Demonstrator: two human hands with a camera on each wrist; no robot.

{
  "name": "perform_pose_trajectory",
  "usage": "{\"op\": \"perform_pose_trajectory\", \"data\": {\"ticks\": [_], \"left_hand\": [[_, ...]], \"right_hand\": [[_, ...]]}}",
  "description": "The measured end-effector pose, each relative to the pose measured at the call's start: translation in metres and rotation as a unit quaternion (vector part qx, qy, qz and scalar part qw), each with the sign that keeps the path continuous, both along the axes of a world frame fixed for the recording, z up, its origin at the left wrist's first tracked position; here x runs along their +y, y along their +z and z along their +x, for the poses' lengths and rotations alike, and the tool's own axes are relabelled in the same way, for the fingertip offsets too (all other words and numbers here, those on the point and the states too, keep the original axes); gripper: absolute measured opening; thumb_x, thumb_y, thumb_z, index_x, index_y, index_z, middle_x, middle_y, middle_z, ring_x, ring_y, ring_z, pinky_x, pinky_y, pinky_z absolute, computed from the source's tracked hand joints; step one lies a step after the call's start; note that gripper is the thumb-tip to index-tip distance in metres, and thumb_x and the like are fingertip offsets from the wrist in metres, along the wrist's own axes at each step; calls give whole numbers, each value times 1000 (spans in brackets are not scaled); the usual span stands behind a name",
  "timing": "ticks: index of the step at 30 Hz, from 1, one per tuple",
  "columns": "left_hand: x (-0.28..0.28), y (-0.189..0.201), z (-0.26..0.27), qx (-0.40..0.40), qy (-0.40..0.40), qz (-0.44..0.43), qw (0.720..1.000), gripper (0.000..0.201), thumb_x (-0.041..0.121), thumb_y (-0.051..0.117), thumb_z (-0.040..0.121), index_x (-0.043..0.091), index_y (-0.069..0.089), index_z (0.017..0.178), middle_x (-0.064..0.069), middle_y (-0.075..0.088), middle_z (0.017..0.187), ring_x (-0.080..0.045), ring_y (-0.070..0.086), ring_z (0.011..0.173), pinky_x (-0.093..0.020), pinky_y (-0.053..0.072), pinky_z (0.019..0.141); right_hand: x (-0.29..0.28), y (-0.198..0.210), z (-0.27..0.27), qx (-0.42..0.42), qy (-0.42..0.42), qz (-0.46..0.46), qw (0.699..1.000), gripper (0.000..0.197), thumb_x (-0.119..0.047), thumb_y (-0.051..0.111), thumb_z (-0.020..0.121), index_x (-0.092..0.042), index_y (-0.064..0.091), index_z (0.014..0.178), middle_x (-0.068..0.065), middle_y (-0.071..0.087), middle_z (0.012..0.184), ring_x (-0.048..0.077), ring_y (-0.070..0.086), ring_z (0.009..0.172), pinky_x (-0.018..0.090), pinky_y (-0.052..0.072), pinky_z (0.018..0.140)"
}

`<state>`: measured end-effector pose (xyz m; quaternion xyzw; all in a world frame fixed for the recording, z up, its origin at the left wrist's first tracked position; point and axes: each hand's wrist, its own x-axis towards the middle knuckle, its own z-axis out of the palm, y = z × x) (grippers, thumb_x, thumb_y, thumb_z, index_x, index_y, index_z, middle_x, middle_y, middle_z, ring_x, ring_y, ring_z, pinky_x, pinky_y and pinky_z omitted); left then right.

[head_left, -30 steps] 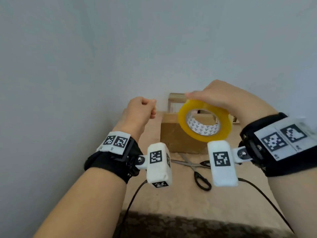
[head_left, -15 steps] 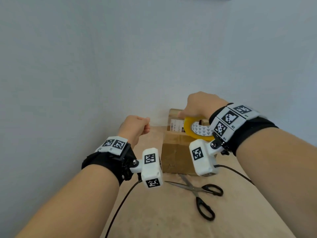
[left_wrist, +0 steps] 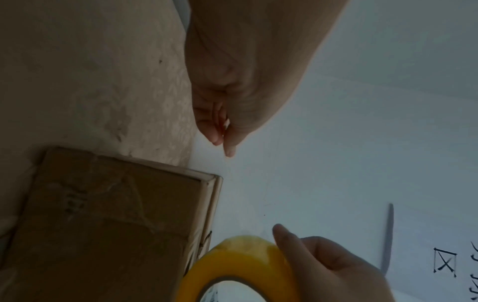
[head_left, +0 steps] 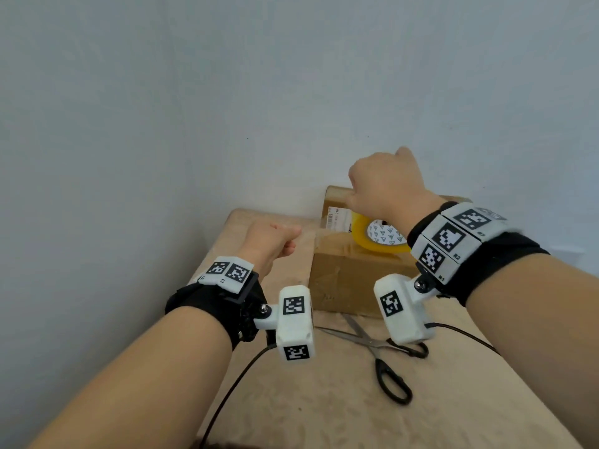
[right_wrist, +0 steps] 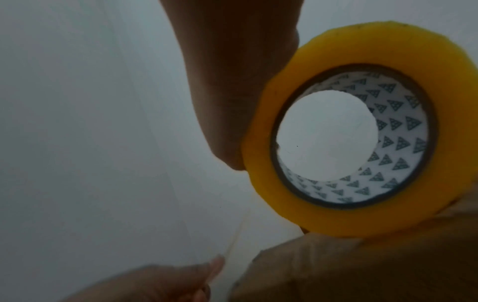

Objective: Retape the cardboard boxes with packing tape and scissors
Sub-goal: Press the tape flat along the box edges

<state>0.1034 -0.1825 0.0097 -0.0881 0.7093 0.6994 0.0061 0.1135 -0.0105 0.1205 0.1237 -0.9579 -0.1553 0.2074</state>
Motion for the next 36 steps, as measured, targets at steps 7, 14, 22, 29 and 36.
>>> {"op": "perform_pose_trajectory", "data": {"ticks": [7,14,22,29,36], "left_hand": [[8,-7,3,-14,-2,33,999,17,6,68,86,6,56,75,-5,53,64,-10,51,53,-13,47,45],[10,-13,2,-12,-16,51,998,25,5,65,88,10,50,69,-4,52,66,-11,52,58,-15,49,50],[10,-22,-1,98,-10,-38,994,18,15,63,90,15,48,81,1,53,77,-12,53,70,-20,44,66],[13,-14,-13,178,34,-60,982,14,14,58,92,19,47,98,3,50,91,-11,56,76,-18,42,70],[22,2,-27,69,35,-28,997,10,10,53,91,16,51,84,1,49,78,-12,46,70,-21,40,63]], "right_hand": [[9,-11,20,75,-16,-11,997,50,-39,34,94,-13,37,51,-1,37,52,20,35,51,37,27,77],[40,-48,18,-18,21,-229,973,15,-29,49,89,-18,59,93,-2,62,81,24,56,76,31,43,66],[51,-99,7,-192,-58,-80,976,75,-72,52,80,-25,44,137,3,52,134,28,39,126,43,32,102],[63,-93,-6,-81,-16,-182,980,35,-44,37,100,-19,60,106,3,64,96,26,57,102,39,28,97],[69,-58,-17,-37,-4,-449,893,42,-26,43,99,-12,32,61,2,32,57,17,30,53,33,22,50]]}}
